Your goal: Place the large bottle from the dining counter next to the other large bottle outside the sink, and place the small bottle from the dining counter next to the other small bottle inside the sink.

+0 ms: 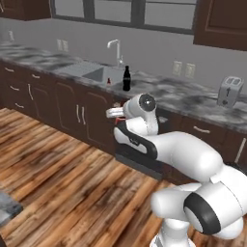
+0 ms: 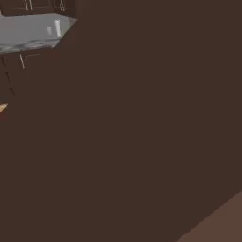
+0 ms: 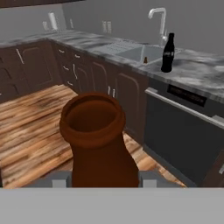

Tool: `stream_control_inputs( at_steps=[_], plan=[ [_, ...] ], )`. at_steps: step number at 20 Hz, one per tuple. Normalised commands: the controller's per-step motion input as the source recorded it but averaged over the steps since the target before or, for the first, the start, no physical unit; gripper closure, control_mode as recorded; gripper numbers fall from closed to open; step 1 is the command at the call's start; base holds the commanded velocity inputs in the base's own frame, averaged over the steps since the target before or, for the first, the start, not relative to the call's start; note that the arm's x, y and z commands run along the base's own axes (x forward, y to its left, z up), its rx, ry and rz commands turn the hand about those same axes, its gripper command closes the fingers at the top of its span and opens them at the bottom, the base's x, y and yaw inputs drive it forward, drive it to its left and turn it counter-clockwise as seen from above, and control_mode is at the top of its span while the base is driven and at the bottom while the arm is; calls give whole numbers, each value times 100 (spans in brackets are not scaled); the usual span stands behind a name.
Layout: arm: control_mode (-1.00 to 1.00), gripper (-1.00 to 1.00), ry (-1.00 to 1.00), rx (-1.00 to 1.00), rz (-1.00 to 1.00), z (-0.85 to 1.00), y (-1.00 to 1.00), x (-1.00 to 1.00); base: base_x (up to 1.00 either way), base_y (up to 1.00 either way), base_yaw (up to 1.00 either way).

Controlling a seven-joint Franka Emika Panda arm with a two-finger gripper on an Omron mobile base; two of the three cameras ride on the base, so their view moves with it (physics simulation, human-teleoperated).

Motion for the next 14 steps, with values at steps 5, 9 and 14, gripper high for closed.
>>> stream_control_inputs(
  at_steps=[5, 9, 14],
  plan=[
    [100, 100, 0, 0, 0, 0, 0, 0, 71, -2, -20],
    [100, 100, 0, 0, 0, 0, 0, 0, 65, 0, -16],
    [100, 100, 0, 0, 0, 0, 0, 0, 61, 0, -16]
  ],
)
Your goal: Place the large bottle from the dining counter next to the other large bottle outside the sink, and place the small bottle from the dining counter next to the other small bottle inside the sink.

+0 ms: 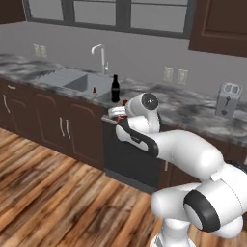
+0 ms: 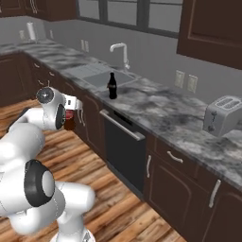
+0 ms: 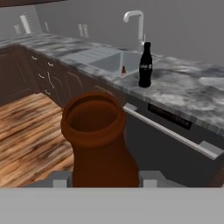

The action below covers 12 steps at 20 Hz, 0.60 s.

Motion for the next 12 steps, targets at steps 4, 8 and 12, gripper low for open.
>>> stream_control_inputs(
  at_steps=[4, 8, 12],
  plan=[
    [100, 100, 0, 0, 0, 0, 0, 0, 60, 1, -15],
    [100, 100, 0, 0, 0, 0, 0, 0, 58, 17, -13],
    [100, 100, 0, 0, 0, 0, 0, 0, 46, 33, -12]
  ],
)
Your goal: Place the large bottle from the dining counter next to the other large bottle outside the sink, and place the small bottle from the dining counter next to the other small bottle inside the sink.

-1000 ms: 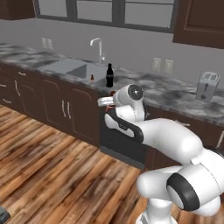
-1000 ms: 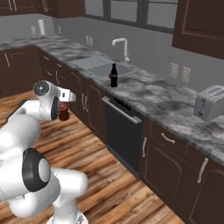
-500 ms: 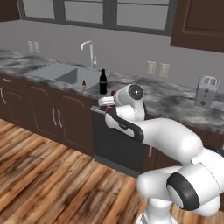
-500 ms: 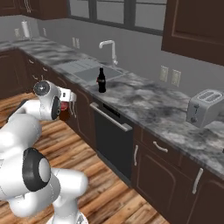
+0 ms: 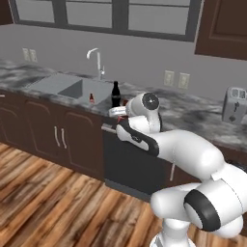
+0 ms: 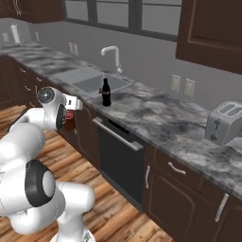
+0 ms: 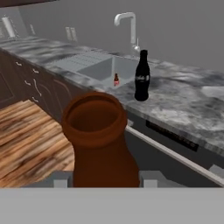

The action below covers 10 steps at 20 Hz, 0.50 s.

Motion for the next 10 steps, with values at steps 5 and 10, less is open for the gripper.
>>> stream_control_inputs(
  at_steps=[5, 10],
  plan=[
    [100, 100, 0, 0, 0, 0, 0, 0, 48, 23, -12],
    [100, 100, 0, 0, 0, 0, 0, 0, 50, 5, -14]
  ],
)
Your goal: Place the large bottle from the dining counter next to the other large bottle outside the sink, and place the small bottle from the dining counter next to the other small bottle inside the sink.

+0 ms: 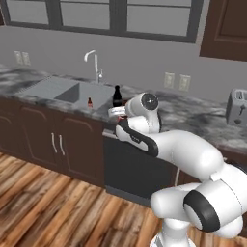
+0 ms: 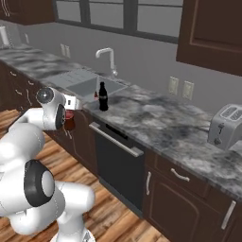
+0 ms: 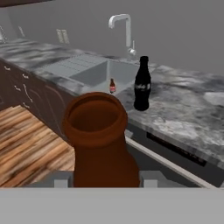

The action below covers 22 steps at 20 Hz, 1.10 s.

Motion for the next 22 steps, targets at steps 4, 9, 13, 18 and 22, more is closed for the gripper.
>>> stream_control_inputs(
  at_steps=[4, 9, 13, 18, 22],
  plan=[
    [100, 100, 0, 0, 0, 0, 0, 0, 54, 9, -14],
    [100, 100, 0, 0, 0, 0, 0, 0, 46, 25, -13],
    [100, 100, 0, 0, 0, 0, 0, 0, 46, 20, -13],
    [100, 100, 0, 0, 0, 0, 0, 0, 47, 7, -13],
    [100, 100, 0, 0, 0, 0, 0, 0, 44, 19, -14]
  ],
)
